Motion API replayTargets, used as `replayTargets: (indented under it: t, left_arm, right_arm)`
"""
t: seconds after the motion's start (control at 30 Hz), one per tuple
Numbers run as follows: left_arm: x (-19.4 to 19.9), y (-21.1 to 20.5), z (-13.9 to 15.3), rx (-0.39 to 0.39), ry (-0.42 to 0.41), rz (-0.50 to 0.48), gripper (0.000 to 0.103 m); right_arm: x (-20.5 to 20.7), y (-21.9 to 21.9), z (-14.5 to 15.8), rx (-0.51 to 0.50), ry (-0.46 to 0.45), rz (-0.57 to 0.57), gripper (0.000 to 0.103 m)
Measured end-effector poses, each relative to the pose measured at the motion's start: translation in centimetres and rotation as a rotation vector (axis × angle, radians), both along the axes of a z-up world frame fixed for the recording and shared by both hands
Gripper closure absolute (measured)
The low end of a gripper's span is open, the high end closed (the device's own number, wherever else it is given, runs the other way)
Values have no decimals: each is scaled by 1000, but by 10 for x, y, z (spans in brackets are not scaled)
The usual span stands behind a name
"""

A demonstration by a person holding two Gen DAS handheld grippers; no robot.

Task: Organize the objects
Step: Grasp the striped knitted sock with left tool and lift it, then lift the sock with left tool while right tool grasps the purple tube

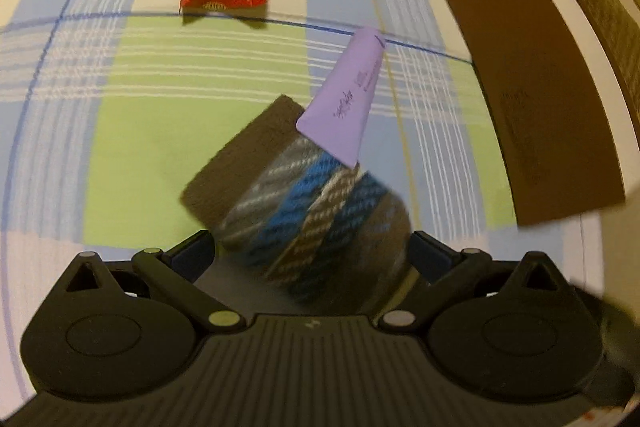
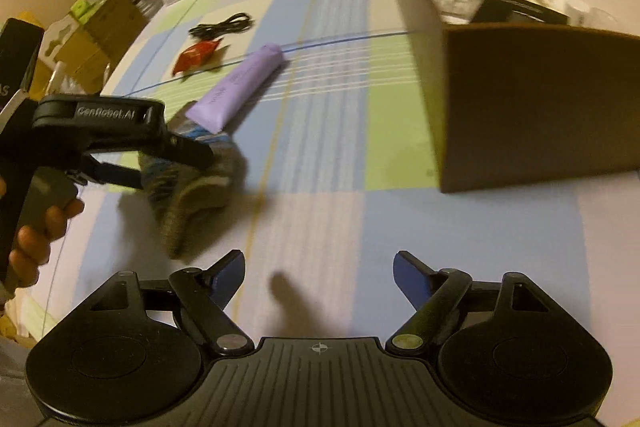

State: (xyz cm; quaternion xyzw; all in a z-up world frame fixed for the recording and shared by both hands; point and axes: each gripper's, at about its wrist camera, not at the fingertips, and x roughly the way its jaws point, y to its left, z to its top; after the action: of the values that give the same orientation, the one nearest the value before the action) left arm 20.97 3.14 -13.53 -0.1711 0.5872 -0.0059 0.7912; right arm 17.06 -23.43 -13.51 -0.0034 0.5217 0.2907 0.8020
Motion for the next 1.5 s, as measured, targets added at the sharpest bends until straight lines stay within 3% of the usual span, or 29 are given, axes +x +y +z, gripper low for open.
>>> replayTargets:
  t: [0.13,0.27,0.37,0.47,0.53,0.57,0.63,0.83,0.97,1.03,1.13,1.2,1.4,1.47,1.5]
  left_arm:
    - [9,-7,-2,74,-23,25,1]
    - [8,-18,-5,176,-45,-26,1]
    - [3,-18,-3,221,-75,-68,7]
    - [-3,-11,1,217,-110,-95,23]
    - [-5,-5,3,208,-130,-107,44]
    - [-8,0,5,186,-137,-111,50]
    - [-12,11,8,135,-144,-102,72]
    - [-25,40,21,177,-160,-87,82]
    - [-33,71,25,197,-153,-61,76]
    - [-34,84,25,174,-144,-37,44]
    - [-31,93,26,114,-150,8,22]
    - [-28,92,24,96,-143,37,15]
    - [-9,73,7,130,-86,57,15]
    - [-5,67,4,165,-82,51,18]
    - [-4,66,4,181,-94,44,28]
  right_arm:
    - [1,-7,0,-4,-2,-28,22]
    - [3,-4,1,-2,-5,-18,21]
    - [4,7,0,4,-8,2,21]
    - [6,17,-2,11,-9,17,21]
    - [7,25,-2,17,-15,29,21]
    - [7,29,-1,22,-19,36,21]
    - [10,39,-1,48,-17,50,22]
    - [16,66,0,65,-28,76,22]
    - [24,76,0,70,-32,66,21]
    - [30,80,0,75,-29,55,21]
    - [40,86,2,84,-31,31,21]
    - [46,88,4,91,-30,19,21]
    - [57,97,7,89,-46,19,21]
    - [60,101,7,90,-51,19,21]
    - [61,103,7,90,-52,21,21]
